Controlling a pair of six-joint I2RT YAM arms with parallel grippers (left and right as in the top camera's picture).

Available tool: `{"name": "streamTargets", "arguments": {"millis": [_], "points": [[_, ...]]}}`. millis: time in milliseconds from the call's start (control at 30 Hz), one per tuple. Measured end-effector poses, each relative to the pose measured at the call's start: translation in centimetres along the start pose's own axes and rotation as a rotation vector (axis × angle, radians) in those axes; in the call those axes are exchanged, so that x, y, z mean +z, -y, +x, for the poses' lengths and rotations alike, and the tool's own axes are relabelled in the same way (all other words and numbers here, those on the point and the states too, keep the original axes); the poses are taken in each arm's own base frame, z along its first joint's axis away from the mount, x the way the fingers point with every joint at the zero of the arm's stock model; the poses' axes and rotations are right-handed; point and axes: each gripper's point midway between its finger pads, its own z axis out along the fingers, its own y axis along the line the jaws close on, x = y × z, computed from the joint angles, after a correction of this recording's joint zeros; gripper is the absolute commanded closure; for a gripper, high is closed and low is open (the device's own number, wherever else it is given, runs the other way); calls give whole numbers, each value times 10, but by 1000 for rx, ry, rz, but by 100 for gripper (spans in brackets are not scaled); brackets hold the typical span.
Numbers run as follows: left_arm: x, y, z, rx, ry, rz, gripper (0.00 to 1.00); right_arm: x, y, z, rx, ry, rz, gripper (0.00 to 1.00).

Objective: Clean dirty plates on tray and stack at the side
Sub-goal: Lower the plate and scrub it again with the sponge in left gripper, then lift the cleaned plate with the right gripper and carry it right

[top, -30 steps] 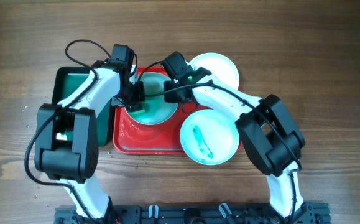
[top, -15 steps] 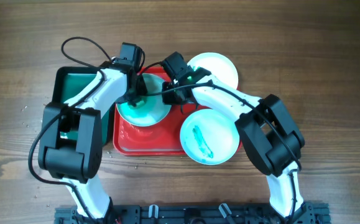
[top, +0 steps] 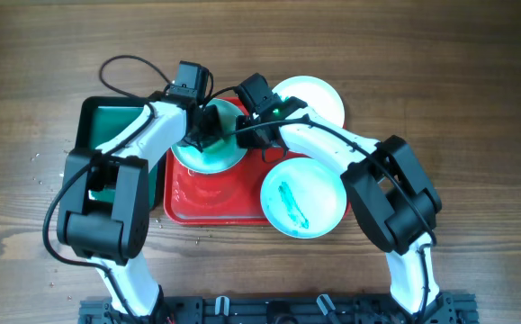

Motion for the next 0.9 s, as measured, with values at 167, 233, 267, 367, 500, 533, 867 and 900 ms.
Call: {"name": "streamTargets", "arguments": {"millis": [167, 233, 267, 367, 500, 533, 867, 900], "points": [[-11, -31, 33, 88, -175, -93, 96, 0, -4, 7, -8, -26, -10, 96], [-21, -2, 78, 327, -373, 203, 96, 0, -3, 8, -8, -27, -7, 95], [-22, 8, 88, 373, -402, 288, 96, 0, -3, 8, -8, -28, -7, 96], [-21, 33, 90, 458, -375, 468, 96, 0, -3, 8, -11, -28, -7, 96], [-2, 55, 33, 345, -128, 425, 96, 0, -3, 6, -13, -24, -10, 96], [2, 51, 15, 272, -65, 360, 96, 0, -3, 5, -13, -19, -12, 96], [-108, -58, -51, -46, 70, -280, 96, 0, -4, 11, -41, -52, -27, 96], [-136, -58, -58, -80, 105, -222, 96, -1, -4, 15, -61, -75, -29, 96]]}}
